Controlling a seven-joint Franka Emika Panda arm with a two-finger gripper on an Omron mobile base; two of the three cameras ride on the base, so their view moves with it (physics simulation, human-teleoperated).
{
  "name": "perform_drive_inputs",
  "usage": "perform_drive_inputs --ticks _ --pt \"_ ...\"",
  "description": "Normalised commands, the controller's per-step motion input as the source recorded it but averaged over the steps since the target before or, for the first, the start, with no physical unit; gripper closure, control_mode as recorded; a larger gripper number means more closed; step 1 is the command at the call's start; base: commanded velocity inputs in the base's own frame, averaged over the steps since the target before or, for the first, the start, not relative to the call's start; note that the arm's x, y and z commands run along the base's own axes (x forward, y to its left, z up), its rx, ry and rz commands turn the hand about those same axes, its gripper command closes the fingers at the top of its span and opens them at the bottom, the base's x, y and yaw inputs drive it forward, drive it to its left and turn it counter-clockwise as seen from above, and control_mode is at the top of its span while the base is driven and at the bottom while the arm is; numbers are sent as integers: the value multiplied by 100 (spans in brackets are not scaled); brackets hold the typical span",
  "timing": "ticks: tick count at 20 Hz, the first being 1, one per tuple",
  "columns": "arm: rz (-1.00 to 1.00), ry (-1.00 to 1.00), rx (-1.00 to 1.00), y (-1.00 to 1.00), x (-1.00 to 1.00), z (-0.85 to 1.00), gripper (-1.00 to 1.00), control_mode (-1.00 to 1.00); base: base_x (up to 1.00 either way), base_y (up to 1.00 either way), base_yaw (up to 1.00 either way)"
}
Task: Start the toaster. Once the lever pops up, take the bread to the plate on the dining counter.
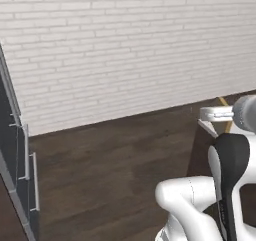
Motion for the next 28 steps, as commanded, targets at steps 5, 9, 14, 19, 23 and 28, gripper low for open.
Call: perform_drive_inputs --ticks 5,9,14,19,23,28 --pt "0 0 0 0 0 0 100 100 65 60 -71" --pt "0 0 0 0 0 0 100 100 73 75 -62" --pt "0 0 0 0 0 0 100 100 75 90 -58" --pt "0 0 0 0 0 0 100 100 78 92 -57" --pt "0 0 0 0 0 0 100 100 81 82 -59" --pt "0 0 0 0 0 0 100 100 89 78 -59"
